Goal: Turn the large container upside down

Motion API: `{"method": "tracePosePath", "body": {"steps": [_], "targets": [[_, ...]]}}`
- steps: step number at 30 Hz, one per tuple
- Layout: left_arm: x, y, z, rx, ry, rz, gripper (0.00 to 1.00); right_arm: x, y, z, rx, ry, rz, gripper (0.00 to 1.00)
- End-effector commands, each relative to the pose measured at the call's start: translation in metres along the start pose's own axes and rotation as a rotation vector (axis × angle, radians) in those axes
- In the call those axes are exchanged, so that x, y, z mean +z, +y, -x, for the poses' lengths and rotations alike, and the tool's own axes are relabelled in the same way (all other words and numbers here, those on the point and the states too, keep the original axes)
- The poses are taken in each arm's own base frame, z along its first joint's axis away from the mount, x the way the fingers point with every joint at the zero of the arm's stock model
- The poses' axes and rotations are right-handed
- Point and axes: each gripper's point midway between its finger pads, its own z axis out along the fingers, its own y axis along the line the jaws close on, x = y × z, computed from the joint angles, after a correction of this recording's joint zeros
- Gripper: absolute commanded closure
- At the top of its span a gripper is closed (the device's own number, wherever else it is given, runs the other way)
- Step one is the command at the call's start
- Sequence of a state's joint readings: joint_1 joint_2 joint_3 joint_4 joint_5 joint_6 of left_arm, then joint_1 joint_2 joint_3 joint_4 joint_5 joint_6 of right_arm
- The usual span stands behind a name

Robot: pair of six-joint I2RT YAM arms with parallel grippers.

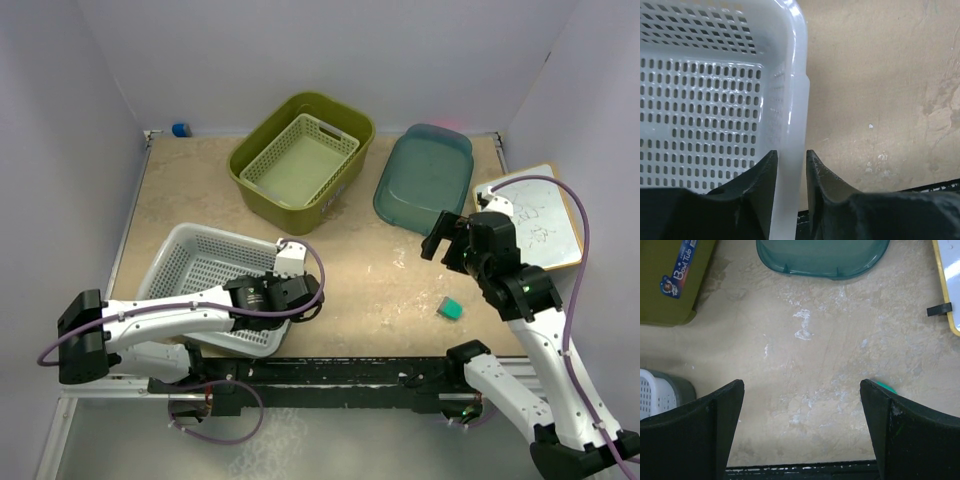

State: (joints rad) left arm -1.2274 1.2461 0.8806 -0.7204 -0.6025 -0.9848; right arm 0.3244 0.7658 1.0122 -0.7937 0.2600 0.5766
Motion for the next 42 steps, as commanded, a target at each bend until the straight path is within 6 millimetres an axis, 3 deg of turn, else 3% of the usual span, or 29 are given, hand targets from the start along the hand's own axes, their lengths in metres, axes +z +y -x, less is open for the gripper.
{"method": "tracePosePath", "body": {"steps": [1, 7, 8, 12, 15, 17, 21, 26, 30, 35, 38, 42], "targets": [[-0.022, 0.007, 0.038, -0.041, -0.119, 0.03, 0.8, -0.003, 0.01, 0.009, 0.025, -0.024, 0.045, 0.0], [-0.038, 0.02, 0.052, -0.031, -0.148, 0.068, 0.8, -0.004, 0.01, 0.007, 0.024, -0.023, 0.052, 0.0], [-0.039, 0.022, 0.053, -0.031, -0.151, 0.068, 0.76, -0.004, 0.01, 0.007, 0.024, -0.023, 0.053, 0.0], [-0.034, 0.02, 0.046, -0.024, -0.133, 0.067, 0.36, -0.004, 0.009, 0.002, 0.026, -0.016, 0.053, 0.0], [-0.02, 0.014, 0.032, -0.006, -0.094, 0.068, 0.29, -0.004, 0.008, -0.001, 0.036, -0.013, 0.057, 0.0], [-0.01, 0.009, 0.022, 0.006, -0.068, 0.067, 0.29, -0.005, 0.008, -0.002, 0.04, -0.014, 0.06, 0.0], [0.006, 0.001, 0.007, 0.019, -0.037, 0.053, 0.42, -0.007, 0.006, -0.003, 0.04, -0.014, 0.057, 0.0], [0.004, 0.006, 0.01, 0.043, -0.038, 0.093, 0.76, -0.01, 0.004, -0.002, 0.037, -0.021, 0.053, 0.0], [-0.035, 0.013, 0.052, 0.038, -0.095, 0.109, 1.0, -0.013, 0.003, 0.001, 0.036, -0.032, 0.052, 0.0], [-0.116, 0.022, 0.125, -0.05, -0.213, 0.025, 1.0, -0.017, 0.002, 0.005, 0.034, -0.05, 0.047, 0.0], [-0.161, 0.005, 0.158, -0.119, -0.241, -0.147, 1.0, -0.018, -0.001, 0.011, 0.025, -0.072, 0.03, 0.0], [-0.211, -0.034, 0.182, -0.175, -0.219, -0.411, 1.0, -0.021, -0.01, 0.031, -0.011, -0.132, -0.038, 0.0]]}}
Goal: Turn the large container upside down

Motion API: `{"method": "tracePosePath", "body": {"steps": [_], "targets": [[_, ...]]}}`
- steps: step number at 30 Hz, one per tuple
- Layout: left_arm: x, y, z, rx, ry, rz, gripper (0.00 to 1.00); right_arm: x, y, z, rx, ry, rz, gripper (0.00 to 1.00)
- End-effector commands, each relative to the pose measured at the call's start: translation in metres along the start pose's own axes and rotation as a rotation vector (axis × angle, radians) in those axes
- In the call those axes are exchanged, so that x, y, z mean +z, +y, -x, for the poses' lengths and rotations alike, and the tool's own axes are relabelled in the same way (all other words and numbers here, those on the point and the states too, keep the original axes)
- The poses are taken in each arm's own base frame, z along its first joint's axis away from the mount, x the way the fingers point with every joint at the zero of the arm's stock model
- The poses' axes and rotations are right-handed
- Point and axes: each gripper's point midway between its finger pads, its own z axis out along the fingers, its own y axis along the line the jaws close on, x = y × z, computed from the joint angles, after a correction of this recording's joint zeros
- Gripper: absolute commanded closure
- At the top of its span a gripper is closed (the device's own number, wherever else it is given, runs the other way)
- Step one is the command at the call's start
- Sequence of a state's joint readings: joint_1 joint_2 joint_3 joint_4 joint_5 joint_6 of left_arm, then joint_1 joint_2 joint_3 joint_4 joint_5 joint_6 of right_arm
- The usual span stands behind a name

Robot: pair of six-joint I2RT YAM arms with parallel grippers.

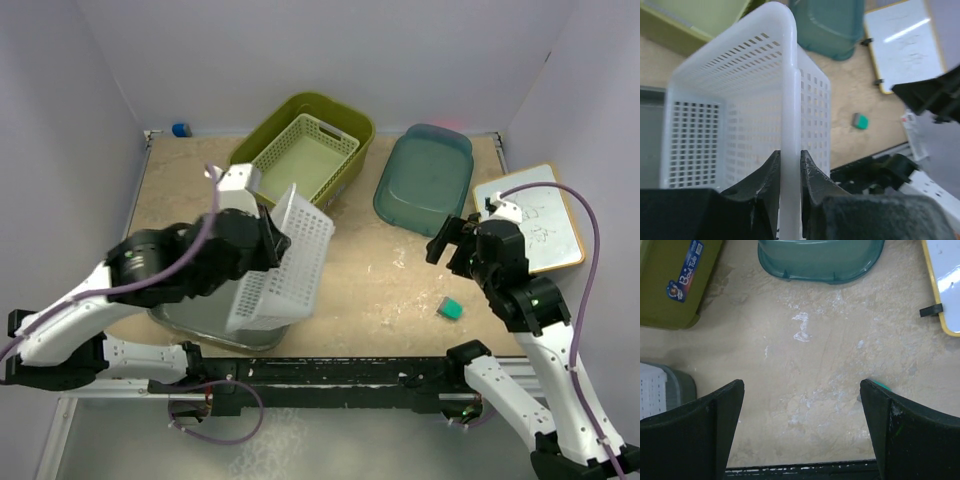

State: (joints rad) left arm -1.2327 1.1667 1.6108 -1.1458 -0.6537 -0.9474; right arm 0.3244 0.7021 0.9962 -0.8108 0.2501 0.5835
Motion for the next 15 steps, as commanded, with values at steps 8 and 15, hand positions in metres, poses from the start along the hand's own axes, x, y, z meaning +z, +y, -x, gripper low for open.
{"method": "tracePosePath", "body": {"steps": [8, 15], "targets": [[-0.068, -0.096, 0.057, -0.104, 0.007, -0.479, 1.0, -0.047, -0.025, 0.106, -0.069, -0.32, -0.216, 0.0], [-0.063, -0.156, 0.051, -0.205, 0.011, -0.726, 1.0, -0.088, -0.038, 0.142, -0.06, -0.454, -0.277, 0.0]]}}
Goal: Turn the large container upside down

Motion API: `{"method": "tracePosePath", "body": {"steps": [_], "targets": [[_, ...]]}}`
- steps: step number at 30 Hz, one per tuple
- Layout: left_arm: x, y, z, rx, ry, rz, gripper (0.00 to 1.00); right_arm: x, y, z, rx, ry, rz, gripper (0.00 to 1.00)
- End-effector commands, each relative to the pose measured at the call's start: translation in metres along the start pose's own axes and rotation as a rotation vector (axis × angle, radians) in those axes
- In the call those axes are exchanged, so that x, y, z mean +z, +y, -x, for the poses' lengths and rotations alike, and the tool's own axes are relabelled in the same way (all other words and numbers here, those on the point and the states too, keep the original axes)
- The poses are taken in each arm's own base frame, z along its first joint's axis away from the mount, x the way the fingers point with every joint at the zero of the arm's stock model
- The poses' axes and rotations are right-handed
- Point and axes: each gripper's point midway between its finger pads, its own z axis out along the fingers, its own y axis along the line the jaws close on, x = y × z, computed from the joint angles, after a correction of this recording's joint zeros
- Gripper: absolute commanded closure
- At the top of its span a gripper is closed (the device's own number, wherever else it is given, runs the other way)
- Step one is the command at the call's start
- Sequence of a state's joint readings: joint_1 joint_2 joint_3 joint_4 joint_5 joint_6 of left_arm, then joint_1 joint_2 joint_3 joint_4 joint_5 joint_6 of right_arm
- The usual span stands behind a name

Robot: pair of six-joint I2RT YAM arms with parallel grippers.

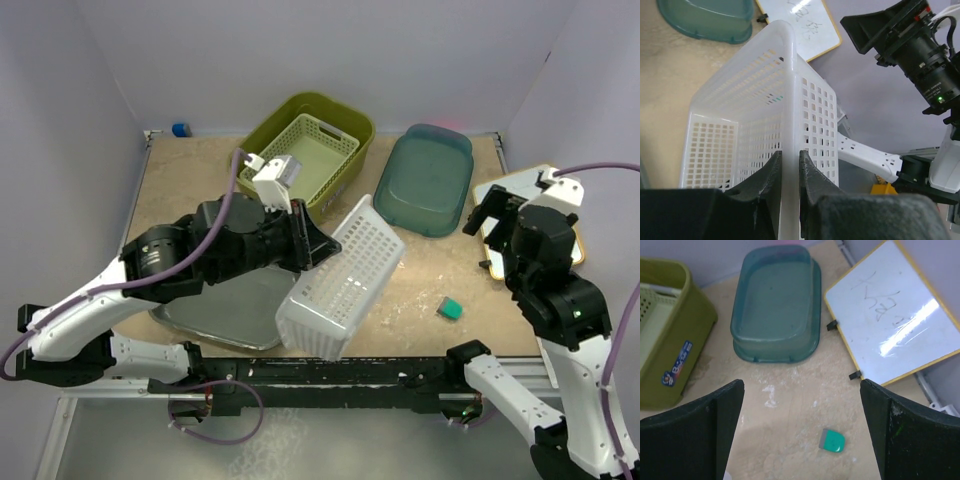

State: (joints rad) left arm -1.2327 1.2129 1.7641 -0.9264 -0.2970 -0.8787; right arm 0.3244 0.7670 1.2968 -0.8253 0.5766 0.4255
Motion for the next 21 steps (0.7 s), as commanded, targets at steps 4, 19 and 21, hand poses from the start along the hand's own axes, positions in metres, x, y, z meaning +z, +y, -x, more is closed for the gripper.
{"method": "tracePosePath", "body": {"steps": [4, 19, 21], "targets": [[0.035, -0.072, 0.004, -0.115, -0.057, -0.344, 1.0, -0.034, -0.031, 0.061, 0.026, -0.183, -0.093, 0.0], [0.114, -0.003, 0.014, -0.447, -0.033, -0.47, 1.0, -0.064, -0.047, 0.078, 0.067, -0.25, -0.074, 0.0], [0.124, 0.019, 0.011, -0.461, -0.03, -0.426, 1.0, -0.065, -0.047, 0.077, 0.07, -0.246, -0.071, 0.0]]}}
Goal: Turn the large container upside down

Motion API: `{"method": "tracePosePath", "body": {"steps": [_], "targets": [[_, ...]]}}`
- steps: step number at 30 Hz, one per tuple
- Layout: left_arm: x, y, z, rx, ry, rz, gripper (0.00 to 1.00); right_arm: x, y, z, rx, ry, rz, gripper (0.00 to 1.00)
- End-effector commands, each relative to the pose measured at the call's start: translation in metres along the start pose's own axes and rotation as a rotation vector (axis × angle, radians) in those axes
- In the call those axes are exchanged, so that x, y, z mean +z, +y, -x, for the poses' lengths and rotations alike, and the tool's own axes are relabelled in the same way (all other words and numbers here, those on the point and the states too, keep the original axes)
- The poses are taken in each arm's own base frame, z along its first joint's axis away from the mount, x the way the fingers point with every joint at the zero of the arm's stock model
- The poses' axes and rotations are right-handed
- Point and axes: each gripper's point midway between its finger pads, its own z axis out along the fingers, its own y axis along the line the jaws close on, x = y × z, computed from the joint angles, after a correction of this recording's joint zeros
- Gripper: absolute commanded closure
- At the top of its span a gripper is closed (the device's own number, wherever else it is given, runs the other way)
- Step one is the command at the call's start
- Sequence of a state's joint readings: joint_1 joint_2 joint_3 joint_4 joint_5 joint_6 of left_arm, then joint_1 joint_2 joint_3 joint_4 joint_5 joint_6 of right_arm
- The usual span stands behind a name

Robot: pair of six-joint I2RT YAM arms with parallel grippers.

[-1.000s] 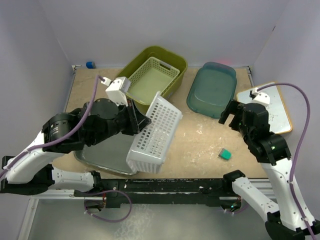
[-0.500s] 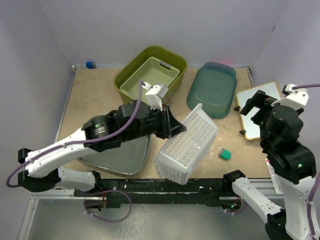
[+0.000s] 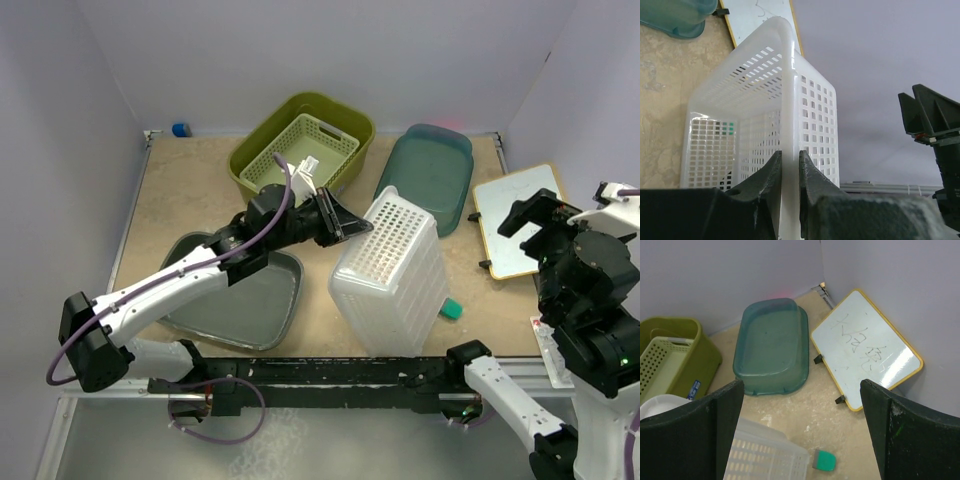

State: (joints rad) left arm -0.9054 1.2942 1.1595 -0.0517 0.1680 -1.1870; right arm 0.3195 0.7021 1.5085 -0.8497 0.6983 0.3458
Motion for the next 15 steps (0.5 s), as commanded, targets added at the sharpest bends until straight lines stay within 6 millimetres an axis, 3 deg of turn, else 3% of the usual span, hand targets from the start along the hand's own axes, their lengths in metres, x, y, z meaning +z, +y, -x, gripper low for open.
{"method": "tracePosePath", "body": {"steps": [1, 4, 8, 9, 15], "targets": [[-0.006, -0.024, 0.023, -0.052, -0.03, -0.172, 1.0, -0.006, -0.008, 0.005, -0.003, -0.013, -0.016, 0.0], [-0.007, 0.016, 0.031, -0.04, -0.061, -0.083, 1.0, -0.007, -0.008, 0.002, -0.002, -0.007, -0.013, 0.0], [-0.018, 0.076, 0.041, 0.082, -0.126, 0.183, 1.0, -0.007, -0.007, -0.006, -0.004, 0.015, -0.003, 0.0], [-0.021, 0.089, 0.042, 0.11, -0.133, 0.24, 0.96, -0.006, -0.007, -0.009, -0.005, 0.021, -0.001, 0.0], [-0.026, 0.131, 0.029, 0.138, -0.121, 0.355, 0.86, -0.004, -0.006, -0.023, -0.009, 0.053, 0.0, 0.0]]}}
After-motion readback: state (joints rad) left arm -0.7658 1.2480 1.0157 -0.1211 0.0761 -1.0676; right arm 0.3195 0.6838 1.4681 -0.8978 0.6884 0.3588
